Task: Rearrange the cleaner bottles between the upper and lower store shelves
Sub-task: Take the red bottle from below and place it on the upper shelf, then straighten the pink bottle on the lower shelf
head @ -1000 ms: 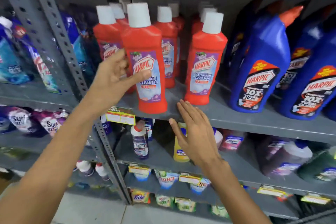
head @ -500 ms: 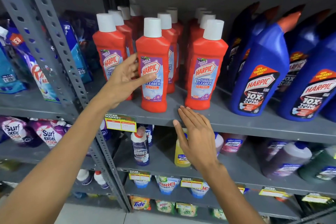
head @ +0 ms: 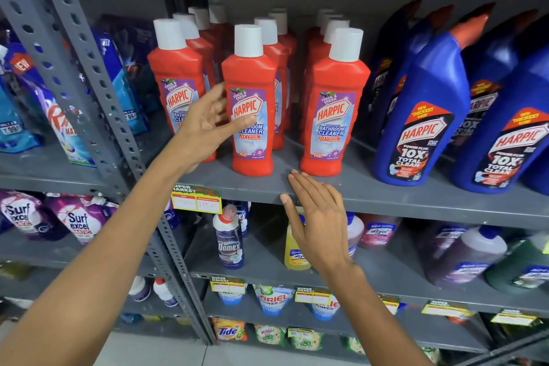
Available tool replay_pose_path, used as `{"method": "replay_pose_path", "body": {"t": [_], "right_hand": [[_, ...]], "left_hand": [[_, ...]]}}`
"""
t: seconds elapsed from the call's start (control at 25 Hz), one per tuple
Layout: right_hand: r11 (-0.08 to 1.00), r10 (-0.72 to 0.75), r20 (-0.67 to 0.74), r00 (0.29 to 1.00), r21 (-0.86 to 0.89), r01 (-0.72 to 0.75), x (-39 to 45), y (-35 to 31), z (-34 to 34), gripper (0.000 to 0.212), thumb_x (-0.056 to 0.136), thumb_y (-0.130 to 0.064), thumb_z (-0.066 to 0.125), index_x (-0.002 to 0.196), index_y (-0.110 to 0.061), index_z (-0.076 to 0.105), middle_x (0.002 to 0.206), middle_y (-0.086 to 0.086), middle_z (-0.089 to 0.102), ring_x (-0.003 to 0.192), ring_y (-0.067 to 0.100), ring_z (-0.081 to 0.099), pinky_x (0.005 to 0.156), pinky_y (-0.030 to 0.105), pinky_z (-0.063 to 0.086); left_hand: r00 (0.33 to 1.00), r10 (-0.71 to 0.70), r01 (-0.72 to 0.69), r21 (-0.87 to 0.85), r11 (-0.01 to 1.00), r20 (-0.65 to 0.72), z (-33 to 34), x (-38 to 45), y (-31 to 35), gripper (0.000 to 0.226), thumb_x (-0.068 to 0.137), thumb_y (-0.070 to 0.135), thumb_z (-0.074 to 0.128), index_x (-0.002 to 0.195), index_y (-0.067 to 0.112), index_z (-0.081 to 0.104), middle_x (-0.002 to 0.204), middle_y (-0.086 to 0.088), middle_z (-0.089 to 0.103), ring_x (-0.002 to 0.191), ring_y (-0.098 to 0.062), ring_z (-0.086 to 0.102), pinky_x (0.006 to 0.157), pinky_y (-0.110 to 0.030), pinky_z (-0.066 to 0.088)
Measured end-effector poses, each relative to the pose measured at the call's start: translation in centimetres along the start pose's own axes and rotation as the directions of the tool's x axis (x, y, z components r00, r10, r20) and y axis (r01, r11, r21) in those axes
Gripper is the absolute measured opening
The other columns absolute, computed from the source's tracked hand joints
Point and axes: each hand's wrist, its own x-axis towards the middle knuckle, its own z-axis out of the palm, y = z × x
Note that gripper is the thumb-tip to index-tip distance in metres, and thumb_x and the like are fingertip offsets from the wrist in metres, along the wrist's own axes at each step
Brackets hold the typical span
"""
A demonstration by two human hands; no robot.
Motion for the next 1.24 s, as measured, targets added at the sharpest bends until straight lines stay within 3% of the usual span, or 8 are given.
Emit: {"method": "replay_pose_path", "body": {"t": [0.4, 0.48, 0.56, 0.64, 0.76, 0.88, 1.08, 1.24], "right_hand": [[0.998, 0.005, 0.037, 0.999, 0.066, -0.007, 0.0, -0.3, -0.7, 0.045, 0.110, -0.037, 0.060, 0.149, -0.015, 0.062, 0.156, -0.001, 0.064, 0.147, 0.017, 0.058, 0.125, 0.037, 0.041], [0.991, -0.023, 0.031, 0.999, 0.131, 0.019, -0.8, 0.0, -1.2, 0.046, 0.110, -0.034, 0.062, 0.152, -0.015, 0.059, 0.161, -0.002, 0.059, 0.155, 0.013, 0.049, 0.130, 0.037, 0.036], [0.977, -0.022, -0.029, 0.999, 0.213, 0.028, -3.2, 1.2, -1.8, 0.044, 0.109, -0.028, 0.063, 0.152, -0.016, 0.059, 0.162, -0.004, 0.057, 0.157, 0.011, 0.046, 0.133, 0.037, 0.031], [0.965, 0.017, -0.064, 0.998, 0.263, 0.001, -6.9, 3.5, -2.5, 0.043, 0.107, -0.021, 0.063, 0.149, -0.016, 0.061, 0.161, -0.005, 0.059, 0.155, 0.014, 0.050, 0.131, 0.040, 0.034], [0.961, 0.155, 0.044, 0.987, 0.226, -0.161, -12.8, 8.4, -3.5, 0.047, 0.103, -0.017, 0.066, 0.149, -0.013, 0.062, 0.160, -0.002, 0.059, 0.153, 0.017, 0.052, 0.126, 0.048, 0.043], [0.909, 0.380, 0.202, 0.903, 0.098, -0.405, -16.4, 13.9, -4.2, 0.055, 0.102, -0.030, 0.064, 0.154, -0.014, 0.056, 0.165, -0.002, 0.052, 0.156, 0.018, 0.047, 0.125, 0.052, 0.043], [0.803, 0.562, 0.401, 0.723, -0.055, -0.594, -19.6, 22.0, -3.8, 0.060, 0.107, -0.027, 0.065, 0.160, -0.006, 0.046, 0.169, 0.011, 0.046, 0.160, 0.031, 0.041, 0.127, 0.058, 0.041], [0.790, 0.575, 0.534, 0.621, -0.163, -0.591, -21.5, 27.4, -2.4, 0.061, 0.112, -0.027, 0.055, 0.165, -0.005, 0.034, 0.175, 0.013, 0.032, 0.165, 0.030, 0.031, 0.137, 0.046, 0.025]], "left_hand": [[0.990, -0.126, 0.128, 0.029, 0.991, -0.065, 0.5, -2.3, 1.9, 0.088, 0.075, 0.037, 0.093, 0.152, 0.022, 0.054, 0.132, 0.013, 0.075, 0.124, -0.004, 0.073, 0.110, -0.036, 0.061], [0.972, -0.074, 0.109, 0.150, 0.983, -0.221, 1.0, -5.4, 2.0, 0.089, 0.073, 0.045, 0.098, 0.148, 0.037, 0.051, 0.136, 0.013, 0.070, 0.126, -0.005, 0.070, 0.106, -0.028, 0.060], [0.892, 0.087, 0.034, 0.258, 0.966, -0.444, 3.5, -9.9, 0.9, 0.062, 0.084, 0.048, 0.093, 0.134, 0.044, 0.057, 0.121, 0.013, 0.074, 0.109, -0.007, 0.074, 0.094, -0.020, 0.059], [0.843, 0.078, 0.031, 0.193, 0.981, -0.533, 8.3, -14.8, -0.9, 0.030, 0.094, 0.048, 0.083, 0.115, 0.036, 0.066, 0.099, 0.012, 0.076, 0.089, -0.008, 0.074, 0.084, -0.026, 0.060], [0.930, -0.243, 0.257, 0.015, 0.966, -0.276, 17.0, -20.5, -4.0, 0.029, 0.091, 0.044, 0.086, 0.108, 0.025, 0.073, 0.098, 0.004, 0.078, 0.088, -0.016, 0.076, 0.084, -0.038, 0.063], [0.889, -0.450, 0.450, -0.014, 0.893, -0.085, 23.4, -21.8, -7.0, 0.040, 0.085, 0.032, 0.091, 0.119, 0.023, 0.072, 0.114, 0.002, 0.078, 0.106, -0.014, 0.076, 0.100, -0.042, 0.062], [0.829, -0.551, 0.551, -0.034, 0.834, -0.095, 30.7, -17.9, -11.2, 0.045, 0.088, 0.011, 0.090, 0.123, 0.008, 0.062, 0.125, -0.017, 0.074, 0.117, -0.034, 0.072, 0.109, -0.058, 0.055], [0.846, -0.504, 0.519, 0.056, 0.853, -0.175, 33.4, -15.0, -14.0, 0.071, 0.082, 0.031, 0.089, 0.140, 0.006, 0.056, 0.131, -0.013, 0.072, 0.121, -0.034, 0.070, 0.109, -0.056, 0.056]]}}
